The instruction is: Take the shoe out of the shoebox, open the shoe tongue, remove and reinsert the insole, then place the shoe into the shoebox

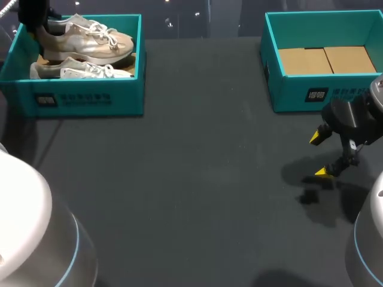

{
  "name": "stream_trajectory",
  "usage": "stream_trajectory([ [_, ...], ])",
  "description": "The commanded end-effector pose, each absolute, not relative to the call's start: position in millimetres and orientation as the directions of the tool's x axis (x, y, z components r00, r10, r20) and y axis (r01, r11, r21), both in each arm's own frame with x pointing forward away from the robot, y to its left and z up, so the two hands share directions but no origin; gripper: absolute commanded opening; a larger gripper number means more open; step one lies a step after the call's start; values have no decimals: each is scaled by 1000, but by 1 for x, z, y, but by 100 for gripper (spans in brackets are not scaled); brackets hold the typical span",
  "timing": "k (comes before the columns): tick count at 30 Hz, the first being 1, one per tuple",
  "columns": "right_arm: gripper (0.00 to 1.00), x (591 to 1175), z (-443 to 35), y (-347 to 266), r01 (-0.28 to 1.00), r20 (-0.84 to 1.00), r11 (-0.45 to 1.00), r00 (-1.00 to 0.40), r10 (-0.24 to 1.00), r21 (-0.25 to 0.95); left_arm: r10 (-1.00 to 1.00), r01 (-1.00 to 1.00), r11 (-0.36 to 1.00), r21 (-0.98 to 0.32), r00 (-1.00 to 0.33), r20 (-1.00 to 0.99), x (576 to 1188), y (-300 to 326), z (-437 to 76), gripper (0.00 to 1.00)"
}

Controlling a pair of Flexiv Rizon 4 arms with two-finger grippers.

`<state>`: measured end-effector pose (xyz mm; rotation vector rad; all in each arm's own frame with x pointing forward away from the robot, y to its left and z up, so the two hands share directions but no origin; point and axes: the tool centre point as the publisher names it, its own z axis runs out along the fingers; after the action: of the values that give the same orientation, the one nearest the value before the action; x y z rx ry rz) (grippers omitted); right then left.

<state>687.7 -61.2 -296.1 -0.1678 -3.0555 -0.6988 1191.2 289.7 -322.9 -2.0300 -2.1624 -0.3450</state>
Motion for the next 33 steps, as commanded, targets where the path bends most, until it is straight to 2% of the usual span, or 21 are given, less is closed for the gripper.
stream_trajectory([
  [1,100,686,-297,-61,106,24,896,-994,106,431,961,997,60,55,-73,267,1199,289,-334,0],
  [19,100,686,-297,-61,106,24,896,-994,106,431,966,996,55,72,-71,247,1198,284,-361,2],
  [26,100,686,-297,-61,106,24,896,-994,106,431,969,996,63,68,-77,234,1197,283,-366,40],
  [29,100,686,-297,-61,106,24,896,-994,106,431,970,995,68,71,-82,228,1197,283,-366,48],
  [31,100,686,-297,-61,106,24,896,-994,106,431,972,994,71,77,-86,220,1197,284,-363,62],
  [33,100,686,-297,-61,106,24,896,-994,106,431,975,993,73,89,-90,205,1195,284,-357,62],
])
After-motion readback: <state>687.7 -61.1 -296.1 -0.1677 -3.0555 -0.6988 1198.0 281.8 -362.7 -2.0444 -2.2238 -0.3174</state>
